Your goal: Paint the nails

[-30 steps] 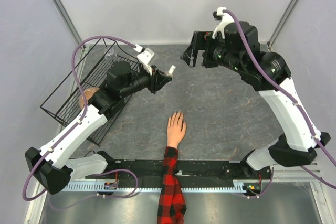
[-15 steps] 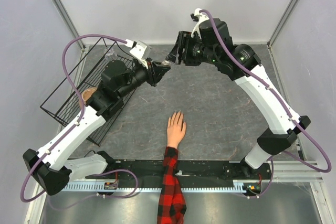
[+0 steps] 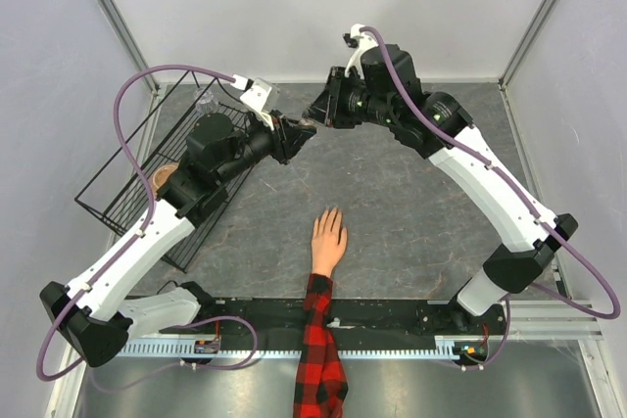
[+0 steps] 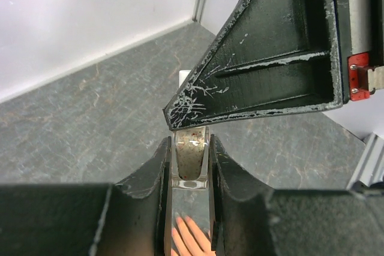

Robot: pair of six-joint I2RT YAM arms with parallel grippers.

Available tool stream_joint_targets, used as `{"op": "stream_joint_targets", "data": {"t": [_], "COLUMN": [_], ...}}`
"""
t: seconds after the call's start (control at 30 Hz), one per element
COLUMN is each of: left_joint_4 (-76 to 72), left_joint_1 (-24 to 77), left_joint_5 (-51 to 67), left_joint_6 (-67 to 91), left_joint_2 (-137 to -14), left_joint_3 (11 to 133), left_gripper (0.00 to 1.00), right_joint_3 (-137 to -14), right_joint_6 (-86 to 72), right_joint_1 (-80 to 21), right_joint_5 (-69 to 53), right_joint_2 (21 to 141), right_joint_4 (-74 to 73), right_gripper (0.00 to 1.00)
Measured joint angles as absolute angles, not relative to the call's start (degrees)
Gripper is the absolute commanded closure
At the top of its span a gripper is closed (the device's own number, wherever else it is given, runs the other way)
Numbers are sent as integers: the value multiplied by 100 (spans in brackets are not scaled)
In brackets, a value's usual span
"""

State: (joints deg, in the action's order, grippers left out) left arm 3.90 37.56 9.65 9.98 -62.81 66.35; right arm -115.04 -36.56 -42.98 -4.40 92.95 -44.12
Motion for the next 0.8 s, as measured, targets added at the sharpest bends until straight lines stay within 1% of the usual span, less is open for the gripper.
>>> {"op": "stream_joint_targets", "data": {"t": [0.13,0.23,0.27,0.37,0.43,0.5,0.57,0.6,0.63,0.67,0.7,0.77,0.8], "left_joint_4": [486,423,274,-1044,-1944,-2307,-2056,-1787,-1507,-1240,-1033,-661,-539], "left_joint_1": [3680,3518,3406,3116,3070,3063,3065,3074,3085,3098,3098,3120,3151], "left_joint_5": [1372,2305,2792,4438,5151,5618,5719,5708,5658,5586,5507,5240,5065], "left_joint_6": [1149,1487,1758,3120,3935,4364,4318,4206,4042,3870,3728,3310,3116], "left_joint_2": [-6233,-6075,-6007,-5931,-5964,-5935,-5826,-5769,-5714,-5673,-5658,-5640,-5638], "left_joint_3": [6632,6558,6497,6195,6095,6128,6191,6259,6329,6401,6471,6617,6663], "left_gripper": [98,98,98,98,98,98,98,98,98,98,98,98,98], "right_joint_3": [-10962,-9990,-9603,-8646,-8396,-8309,-8263,-8261,-8274,-8322,-8409,-8626,-8722], "right_joint_6": [-3371,-2971,-2908,-3070,-3253,-3326,-3332,-3330,-3310,-3275,-3245,-3273,-3280], "right_joint_1": [-4276,-4147,-4086,-3957,-3927,-3946,-3994,-4012,-4027,-4040,-4058,-4095,-4125], "right_joint_5": [-729,-1706,-2141,-3391,-4136,-4698,-4989,-5052,-5072,-5046,-4969,-4683,-4399], "right_joint_2": [8971,8311,8038,7367,7181,7113,7122,7142,7161,7190,7220,7284,7308], "right_joint_4": [-4032,-3157,-2753,-1343,-615,-130,97,134,134,78,-54,-403,-620], "right_gripper": [100,100,100,100,100,100,100,92,78,58,33,18,8]}}
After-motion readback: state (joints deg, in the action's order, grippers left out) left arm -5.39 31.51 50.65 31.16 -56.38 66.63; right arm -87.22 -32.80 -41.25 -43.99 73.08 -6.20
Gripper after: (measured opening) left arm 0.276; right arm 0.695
